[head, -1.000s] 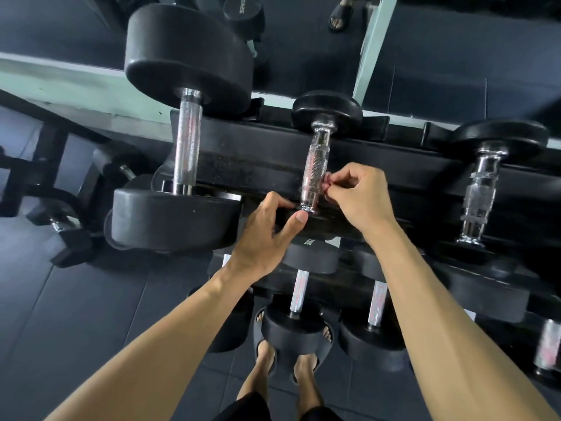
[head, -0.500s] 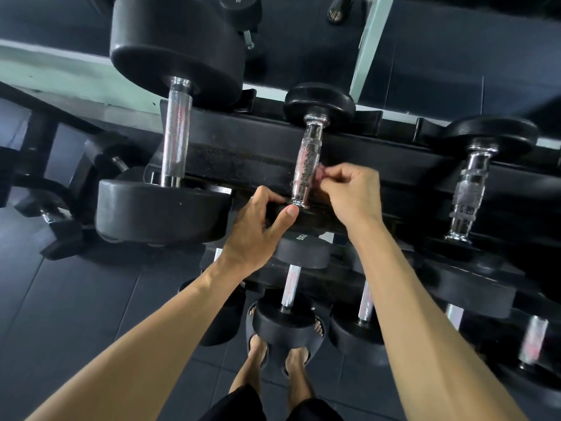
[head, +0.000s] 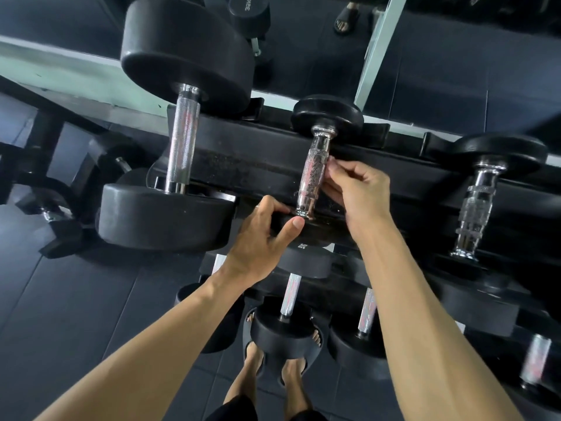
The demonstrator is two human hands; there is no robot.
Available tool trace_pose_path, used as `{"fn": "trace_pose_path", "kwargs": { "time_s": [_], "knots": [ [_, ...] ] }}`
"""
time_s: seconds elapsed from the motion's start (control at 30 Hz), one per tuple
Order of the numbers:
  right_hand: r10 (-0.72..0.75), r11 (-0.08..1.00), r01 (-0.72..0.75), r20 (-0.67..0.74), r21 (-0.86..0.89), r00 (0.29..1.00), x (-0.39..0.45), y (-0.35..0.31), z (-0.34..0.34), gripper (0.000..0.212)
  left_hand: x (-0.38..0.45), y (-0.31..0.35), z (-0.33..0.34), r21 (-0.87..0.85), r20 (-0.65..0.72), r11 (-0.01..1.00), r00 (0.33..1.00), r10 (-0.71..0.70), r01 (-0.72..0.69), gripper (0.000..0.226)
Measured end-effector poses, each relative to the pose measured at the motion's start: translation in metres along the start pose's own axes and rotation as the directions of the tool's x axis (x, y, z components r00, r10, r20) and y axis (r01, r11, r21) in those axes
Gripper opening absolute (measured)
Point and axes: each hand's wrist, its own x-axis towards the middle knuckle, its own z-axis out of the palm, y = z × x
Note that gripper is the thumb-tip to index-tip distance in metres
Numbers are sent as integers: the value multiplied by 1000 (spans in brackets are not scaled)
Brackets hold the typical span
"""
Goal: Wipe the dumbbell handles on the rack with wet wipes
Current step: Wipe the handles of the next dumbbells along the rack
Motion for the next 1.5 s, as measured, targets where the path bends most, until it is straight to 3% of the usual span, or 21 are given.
{"fn": "trace_pose_path", "kwargs": {
  "time_s": [0.07, 0.13, 0.23, 0.43, 0.57, 0.63, 0.77, 0.83, 1.0, 1.13, 1.2, 1.23, 1.33, 1.37, 1.43, 1.5],
  "knots": [
    [-7, 1000, 8, 37, -23, 999, 5, -5, -2, 15, 0, 0, -1, 15, 8, 1000, 1000, -1, 1, 51],
    [-2, 1000, 3, -16, 18, 1000, 21, -13, 6, 22, 0, 1, -1, 17, 15, 1000, 1000, -2, 2, 51],
    [93, 990, -90, -20, 107, 995, 27, -14, 15, 25, 0, 3, -3, 49, 17, 999, 1000, 9, -10, 53],
    [181, 963, -137, 183, -233, 966, -5, 13, -12, 27, -1, 7, -5, 81, 49, 997, 999, 14, -17, 52],
    [113, 991, -116, 52, 60, 992, 18, -9, 7, 29, -1, 8, -7, 55, 65, 998, 998, 18, -22, 56],
    [137, 984, -142, 47, 112, 989, 21, -10, 12, 30, -1, 5, -7, 52, 65, 998, 998, 25, -28, 59],
    [240, 968, -218, 202, -127, 949, -4, 7, -9, 26, -1, 4, -6, 62, 68, 998, 998, 10, -14, 60],
    [244, 952, -193, 208, -238, 947, -3, 7, -13, 25, -1, 4, -6, 64, 70, 998, 997, 13, -18, 59],
    [126, 991, -131, 108, 35, 986, 22, -11, 5, 34, 0, 2, -5, 64, 74, 998, 997, 19, -24, 59],
    [264, 951, -211, 240, -228, 934, 4, 9, -8, 28, 0, 2, -5, 85, 61, 996, 998, 12, -17, 58],
    [273, 926, -187, 238, -329, 932, 5, 8, -14, 26, 0, 2, -5, 93, 59, 996, 998, 12, -17, 59],
    [234, 940, -165, 211, -300, 949, 10, 5, -13, 30, 0, 2, -5, 92, 61, 996, 998, 12, -18, 60],
    [148, 987, -154, 89, 55, 985, 26, -8, -1, 31, -1, 4, -5, 82, 62, 996, 998, 16, -22, 65],
    [142, 985, -149, 78, 92, 987, 26, -8, 2, 30, -1, 5, -5, 81, 62, 997, 998, 15, -20, 65],
    [152, 988, -150, 125, -29, 980, 16, 1, -2, 30, -1, 5, -4, 78, 58, 997, 998, 11, -16, 68],
    [202, 952, -138, 223, -275, 954, 2, 10, -15, 31, -1, 5, -3, 86, 47, 996, 999, 4, -9, 72]
  ]
}}
